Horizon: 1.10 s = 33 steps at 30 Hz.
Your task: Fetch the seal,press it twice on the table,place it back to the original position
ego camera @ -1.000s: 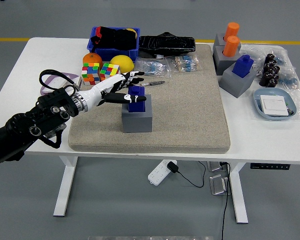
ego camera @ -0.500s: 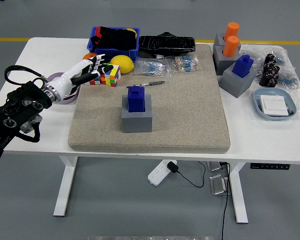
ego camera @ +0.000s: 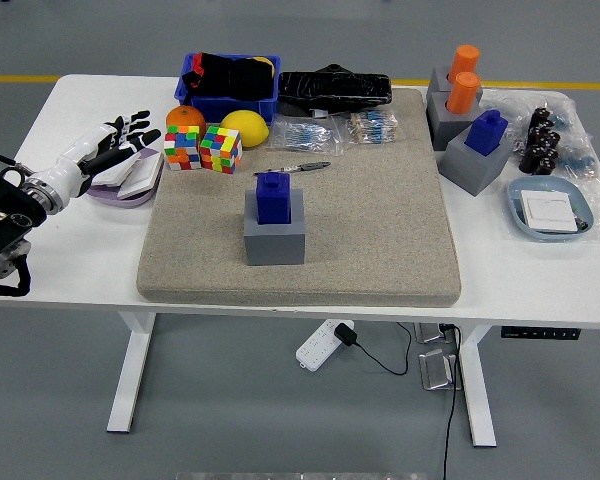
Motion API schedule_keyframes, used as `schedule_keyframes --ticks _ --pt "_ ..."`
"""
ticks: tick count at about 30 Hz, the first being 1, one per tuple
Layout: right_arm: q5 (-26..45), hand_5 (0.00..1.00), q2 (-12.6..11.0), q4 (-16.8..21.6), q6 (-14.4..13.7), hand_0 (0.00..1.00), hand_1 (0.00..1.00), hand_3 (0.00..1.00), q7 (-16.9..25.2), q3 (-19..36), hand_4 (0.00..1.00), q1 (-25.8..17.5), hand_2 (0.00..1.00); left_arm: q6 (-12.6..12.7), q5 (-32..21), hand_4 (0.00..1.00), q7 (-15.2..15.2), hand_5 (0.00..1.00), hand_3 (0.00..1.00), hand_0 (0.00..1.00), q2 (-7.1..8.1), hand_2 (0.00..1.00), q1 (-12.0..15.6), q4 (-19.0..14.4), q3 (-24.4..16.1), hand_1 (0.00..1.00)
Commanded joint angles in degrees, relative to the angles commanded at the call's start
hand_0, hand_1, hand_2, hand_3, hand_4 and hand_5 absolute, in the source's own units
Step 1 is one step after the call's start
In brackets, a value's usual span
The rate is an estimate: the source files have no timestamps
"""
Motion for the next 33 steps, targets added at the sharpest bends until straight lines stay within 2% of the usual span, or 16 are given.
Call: schedule_keyframes --ticks 3,4,8,33 --pt "0.1 0.497 0.0 0.0 0.0 0.773 0.678 0.620 0.0 -0.2 0.786 0.0 0.672 0.2 -0.6 0.998 0.2 0.750 0.998 0.986 -0.04 0.985 0.3 1.0 0.9 0.976" --pt "0.1 0.498 -0.1 0.0 0.0 0.773 0.678 0.620 0.0 -0.3 0.786 0.0 0.672 0.2 -1.1 0.983 0.2 0.706 0.998 0.983 -0.06 0.973 0.5 1.6 1.4 0.970" --pt "0.2 0.498 -0.1 0.0 0.0 0.773 0.678 0.620 0.0 -0.5 0.786 0.0 0.672 0.4 -2.2 0.983 0.5 0.706 0.998 0.983 0.05 0.973 1.3 2.6 1.8 0.970" --pt "-0.3 0.498 0.2 0.1 -0.2 0.773 0.678 0.620 -0.2 0.4 0.786 -0.4 0.672 0.4 -2.5 0.975 1.2 0.702 0.996 0.974 0.38 0.946 2.3 2.1 1.4 0.922"
